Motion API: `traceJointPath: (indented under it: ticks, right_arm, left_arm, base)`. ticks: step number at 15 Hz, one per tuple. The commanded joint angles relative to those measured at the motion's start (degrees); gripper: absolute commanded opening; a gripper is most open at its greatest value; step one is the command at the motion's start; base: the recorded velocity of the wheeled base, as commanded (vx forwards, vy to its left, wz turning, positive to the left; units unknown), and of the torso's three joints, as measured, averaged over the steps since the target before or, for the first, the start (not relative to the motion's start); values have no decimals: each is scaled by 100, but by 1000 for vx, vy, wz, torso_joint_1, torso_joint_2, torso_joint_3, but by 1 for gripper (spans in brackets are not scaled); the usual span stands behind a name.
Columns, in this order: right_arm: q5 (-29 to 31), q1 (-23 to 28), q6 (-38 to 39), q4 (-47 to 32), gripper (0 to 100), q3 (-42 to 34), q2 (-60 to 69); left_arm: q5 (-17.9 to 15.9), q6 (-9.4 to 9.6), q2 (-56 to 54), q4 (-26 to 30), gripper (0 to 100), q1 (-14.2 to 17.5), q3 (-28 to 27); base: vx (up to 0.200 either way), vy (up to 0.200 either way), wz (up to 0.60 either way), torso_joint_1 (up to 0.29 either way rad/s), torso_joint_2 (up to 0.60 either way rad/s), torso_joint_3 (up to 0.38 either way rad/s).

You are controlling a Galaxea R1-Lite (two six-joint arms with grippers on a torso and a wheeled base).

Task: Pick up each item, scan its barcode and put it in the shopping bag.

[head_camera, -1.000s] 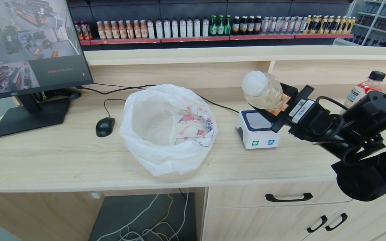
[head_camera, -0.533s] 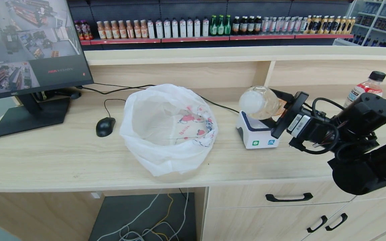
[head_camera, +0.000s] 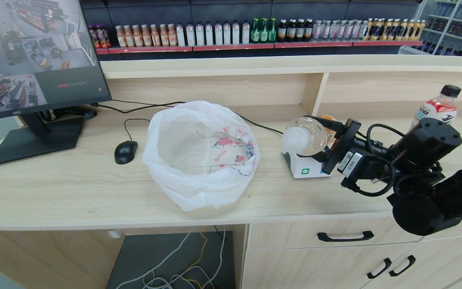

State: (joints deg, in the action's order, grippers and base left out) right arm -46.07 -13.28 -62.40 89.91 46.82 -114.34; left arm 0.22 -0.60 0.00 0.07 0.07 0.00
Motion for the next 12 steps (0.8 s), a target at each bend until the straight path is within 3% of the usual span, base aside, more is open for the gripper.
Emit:
traceJointPath:
  ticks: [1,12]
  right_arm:
    - [-16,-44,-35,9,0,-7,-89]
    - [-7,-105,-228,9,0,-24,-423]
  left_arm:
    - [4,-2,0,1,100,1,0]
    - [4,-2,0,1,100,1,0]
  base:
    - [0,0,0,0,0,0]
    - [0,0,0,0,0,0]
